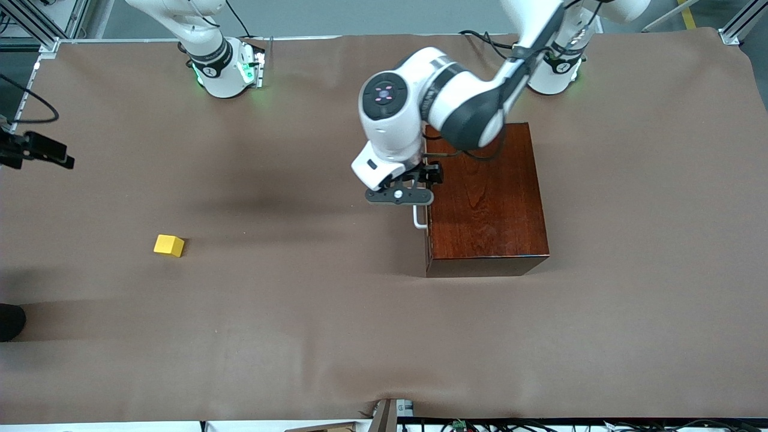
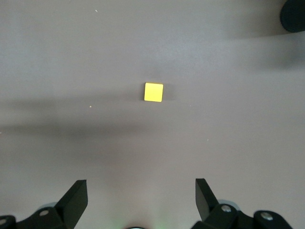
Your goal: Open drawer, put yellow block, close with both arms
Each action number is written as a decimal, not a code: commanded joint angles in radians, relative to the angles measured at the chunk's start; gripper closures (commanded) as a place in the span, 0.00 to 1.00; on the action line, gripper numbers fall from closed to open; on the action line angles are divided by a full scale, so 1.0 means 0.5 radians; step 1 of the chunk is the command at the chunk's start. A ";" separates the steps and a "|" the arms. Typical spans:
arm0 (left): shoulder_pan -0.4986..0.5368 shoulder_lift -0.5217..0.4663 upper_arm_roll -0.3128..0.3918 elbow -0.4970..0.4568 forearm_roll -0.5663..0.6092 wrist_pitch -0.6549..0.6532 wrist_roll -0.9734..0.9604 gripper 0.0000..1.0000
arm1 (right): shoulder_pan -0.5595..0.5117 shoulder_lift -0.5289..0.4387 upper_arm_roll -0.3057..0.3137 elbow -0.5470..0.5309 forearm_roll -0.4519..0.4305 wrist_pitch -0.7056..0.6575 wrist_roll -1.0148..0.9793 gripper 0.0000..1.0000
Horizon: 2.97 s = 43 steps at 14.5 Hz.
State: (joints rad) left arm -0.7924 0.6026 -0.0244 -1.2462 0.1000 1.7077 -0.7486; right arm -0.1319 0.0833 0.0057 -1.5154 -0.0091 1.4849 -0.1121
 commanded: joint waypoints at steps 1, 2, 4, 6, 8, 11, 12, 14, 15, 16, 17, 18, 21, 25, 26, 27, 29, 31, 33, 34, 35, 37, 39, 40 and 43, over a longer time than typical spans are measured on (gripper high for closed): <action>-0.219 0.166 0.199 0.124 0.049 0.039 -0.034 0.00 | -0.040 0.103 0.026 0.024 -0.040 0.064 -0.003 0.00; -0.247 0.196 0.220 0.133 0.052 0.063 -0.037 0.00 | -0.055 0.128 0.026 0.024 -0.037 0.073 0.000 0.00; -0.293 0.248 0.230 0.124 0.055 0.082 -0.061 0.00 | -0.065 0.174 0.026 0.024 -0.022 0.083 0.000 0.00; -0.333 0.289 0.269 0.121 0.055 0.079 -0.086 0.00 | -0.074 0.201 0.026 0.021 -0.025 0.092 0.000 0.00; -0.351 0.316 0.276 0.109 0.076 0.079 -0.162 0.00 | -0.074 0.226 0.026 0.024 -0.037 0.122 -0.003 0.00; -0.351 0.359 0.273 0.105 0.088 0.079 -0.249 0.00 | -0.089 0.266 0.022 0.015 -0.052 0.227 -0.006 0.00; -0.351 0.368 0.273 0.105 0.101 0.079 -0.252 0.00 | -0.107 0.293 0.022 0.021 -0.052 0.236 -0.003 0.00; -0.348 0.369 0.273 0.105 0.107 0.079 -0.252 0.00 | -0.111 0.321 0.022 0.015 -0.052 0.276 0.000 0.00; -0.348 0.372 0.273 0.102 0.113 0.076 -0.249 0.00 | -0.111 0.352 0.022 0.018 -0.052 0.291 0.000 0.00; -0.348 0.375 0.273 0.087 0.125 0.079 -0.249 0.00 | -0.123 0.364 0.022 0.018 -0.049 0.300 0.000 0.00; -0.345 0.381 0.273 0.084 0.131 0.079 -0.249 0.00 | -0.129 0.370 0.025 0.015 -0.034 0.319 0.003 0.00; -0.342 0.387 0.273 0.087 0.128 0.079 -0.252 0.00 | -0.126 0.385 0.026 0.012 -0.025 0.325 0.003 0.00; -0.342 0.405 0.273 0.093 0.125 0.122 -0.288 0.00 | -0.098 0.431 0.029 0.006 -0.015 0.353 0.012 0.00; -0.342 0.421 0.270 0.102 0.122 0.229 -0.347 0.00 | -0.080 0.585 0.032 -0.031 0.073 0.496 0.012 0.00; -0.342 0.421 0.270 0.102 0.119 0.275 -0.383 0.00 | -0.083 0.603 0.032 -0.077 0.080 0.582 0.012 0.00; -0.348 0.433 0.267 0.102 0.119 0.324 -0.441 0.00 | -0.083 0.606 0.032 -0.159 0.080 0.680 0.012 0.00; -0.351 0.442 0.257 0.105 0.116 0.398 -0.500 0.00 | -0.092 0.606 0.032 -0.303 0.080 0.867 0.012 0.00; -0.372 0.442 0.251 0.105 0.116 0.453 -0.555 0.00 | -0.104 0.610 0.032 -0.417 0.083 0.972 0.012 0.00; -0.394 0.445 0.248 0.105 0.107 0.542 -0.604 0.00 | -0.101 0.616 0.032 -0.527 0.083 1.110 0.012 0.00; -0.409 0.445 0.248 0.109 0.101 0.567 -0.638 0.00 | -0.107 0.619 0.032 -0.580 0.083 1.183 0.012 0.00; -0.419 0.445 0.248 0.121 0.101 0.567 -0.659 0.00 | -0.111 0.622 0.032 -0.629 0.083 1.269 0.012 0.00; -0.422 0.448 0.239 0.130 0.101 0.573 -0.681 0.00 | -0.108 0.646 0.032 -0.724 0.086 1.435 0.012 0.00; -0.434 0.448 0.212 0.130 0.101 0.607 -0.736 0.00 | -0.092 0.704 0.032 -0.755 0.086 1.552 0.012 0.00; -0.434 0.448 0.208 0.130 0.101 0.625 -0.770 0.00 | -0.095 0.735 0.032 -0.758 0.086 1.583 0.012 0.00; -0.437 0.448 0.205 0.133 0.101 0.665 -0.850 0.00 | -0.098 0.748 0.035 -0.807 0.107 1.626 0.016 0.00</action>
State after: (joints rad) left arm -0.9950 0.7973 0.0938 -1.2253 0.1395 2.0088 -1.1104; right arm -0.1732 0.4605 0.0144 -1.8995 0.0211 2.2765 -0.1092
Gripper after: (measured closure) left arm 0.000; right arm 0.000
